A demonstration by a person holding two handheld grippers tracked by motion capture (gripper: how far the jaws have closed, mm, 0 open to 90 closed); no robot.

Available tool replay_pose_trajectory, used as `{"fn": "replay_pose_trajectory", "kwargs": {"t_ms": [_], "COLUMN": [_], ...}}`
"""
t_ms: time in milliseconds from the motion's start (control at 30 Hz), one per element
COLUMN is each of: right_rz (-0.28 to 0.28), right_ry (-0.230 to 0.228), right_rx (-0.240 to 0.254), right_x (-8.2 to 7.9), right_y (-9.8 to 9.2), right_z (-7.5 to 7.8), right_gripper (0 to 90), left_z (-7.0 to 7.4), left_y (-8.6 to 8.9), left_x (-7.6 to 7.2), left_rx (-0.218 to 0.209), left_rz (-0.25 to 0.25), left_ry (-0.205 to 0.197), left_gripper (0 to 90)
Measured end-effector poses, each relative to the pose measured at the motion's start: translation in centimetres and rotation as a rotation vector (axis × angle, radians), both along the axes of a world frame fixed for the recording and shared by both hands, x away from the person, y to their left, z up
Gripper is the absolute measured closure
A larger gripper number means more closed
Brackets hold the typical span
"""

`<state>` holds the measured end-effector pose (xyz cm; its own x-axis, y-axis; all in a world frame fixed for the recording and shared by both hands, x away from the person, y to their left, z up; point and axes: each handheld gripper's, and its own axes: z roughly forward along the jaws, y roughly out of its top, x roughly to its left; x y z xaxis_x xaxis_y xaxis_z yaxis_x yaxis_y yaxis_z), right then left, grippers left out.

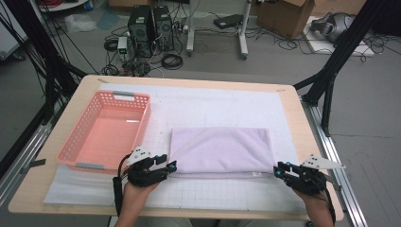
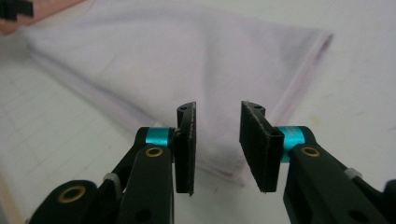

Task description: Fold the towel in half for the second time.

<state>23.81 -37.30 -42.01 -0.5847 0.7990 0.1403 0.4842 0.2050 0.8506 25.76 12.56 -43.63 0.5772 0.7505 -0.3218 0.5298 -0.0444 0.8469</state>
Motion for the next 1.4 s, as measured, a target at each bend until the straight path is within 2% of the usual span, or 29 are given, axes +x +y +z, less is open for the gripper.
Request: {"fn": "replay_pose_trajectory", "kwargs": {"t_ms": [33,100,167,233,267,300,333,367,433,500,633,733,800,833,867,900,933,967,1000,1133,1233,1300,1400], "right_rz": [-0.02,-0.044,-0.035,-0.038,-0.034,-0.035,-0.038,-0.029,-0.023,-0.026,-0.019,-0.002,0.002,0.006,0.008,-0.005,-0.023,-0.031,-0.043,-0.057,-0.055,-0.052,-0.092], "right_ry": [-0.006,0.016,0.042,0.06,0.073,0.087,0.096,0.094,0.077,0.065,0.054,0.036,0.043,0.06,0.083,0.101,0.11,0.118,0.106,0.026,0.03,0.051,0.046], "right_rx": [-0.009,-0.039,-0.066,-0.103,-0.113,-0.111,-0.113,-0.111,-0.123,-0.121,-0.081,-0.072,-0.075,-0.083,-0.097,-0.118,-0.118,-0.093,-0.075,-0.03,-0.016,-0.037,-0.16], "right_x": [0.1,0.4,0.7,1.0,1.1,1.2,1.2,1.2,1.1,0.9,0.3,-0.3,-0.7,-0.7,-0.6,-0.5,-0.3,-0.2,-0.2,0.0,0.8,1.5,2.3], "right_y": [0.0,0.2,0.6,0.9,1.1,1.2,1.2,1.2,1.1,1.0,0.5,0.3,0.2,0.2,0.2,0.2,0.0,-0.2,-0.4,-0.5,-0.2,0.3,0.9], "right_z": [-0.1,-0.7,-1.4,-1.9,-2.2,-2.4,-2.5,-2.5,-2.1,-1.7,-0.7,0.2,0.4,0.1,-0.5,-1.0,-1.4,-1.6,-1.4,-0.7,-1.3,-1.9,-2.6], "right_gripper": [65.7,64.2,64.1,65.3,67.0,69.6,74.1,84.2,85.6,86.3,86.9,87.0,86.6,84.3,76.2,64.5,63.4,63.2,63.3,67.6,72.8,72.4,65.5], "left_z": [-0.1,-0.3,-0.5,-0.7,-0.9,-1.0,-1.1,-1.0,-0.7,-0.3,0.5,0.7,0.4,0.2,0.1,0.1,0.1,0.2,0.3,0.2,0.1,0.1,0.1], "left_y": [-0.1,-0.3,-0.5,-0.9,-1.1,-1.4,-1.5,-1.6,-1.7,-1.4,-0.5,0.0,0.1,0.1,0.1,0.2,0.2,0.3,0.3,0.0,-0.5,-0.9,-1.3], "left_x": [0.1,0.2,0.2,0.2,0.2,0.2,0.3,0.2,0.2,0.0,-0.5,-0.8,-1.2,-1.4,-1.4,-1.4,-1.4,-1.3,-1.3,-0.8,0.1,1.1,3.0], "left_rx": [0.005,0.018,0.035,0.066,0.095,0.126,0.137,0.142,0.141,0.124,0.08,0.073,0.081,0.086,0.092,0.087,0.073,0.066,0.057,0.043,0.059,0.072,0.086], "left_rz": [0.004,0.002,-0.014,-0.022,-0.027,-0.021,-0.02,-0.015,-0.007,-0.006,-0.001,-0.01,-0.031,-0.038,-0.028,-0.013,-0.001,0.006,0.006,0.013,0.021,0.036,0.074], "left_ry": [0.016,0.041,0.052,0.072,0.086,0.096,0.1,0.094,0.074,0.06,0.037,0.044,0.063,0.069,0.069,0.074,0.066,0.046,0.034,-0.013,-0.028,-0.021,0.008], "left_gripper": [53.2,53.9,56.1,63.1,75.1,80.6,83.9,84.5,85.3,85.6,85.6,85.6,85.4,84.6,79.9,70.7,63.4,60.4,58.7,59.6,62.5,63.6,62.2]}}
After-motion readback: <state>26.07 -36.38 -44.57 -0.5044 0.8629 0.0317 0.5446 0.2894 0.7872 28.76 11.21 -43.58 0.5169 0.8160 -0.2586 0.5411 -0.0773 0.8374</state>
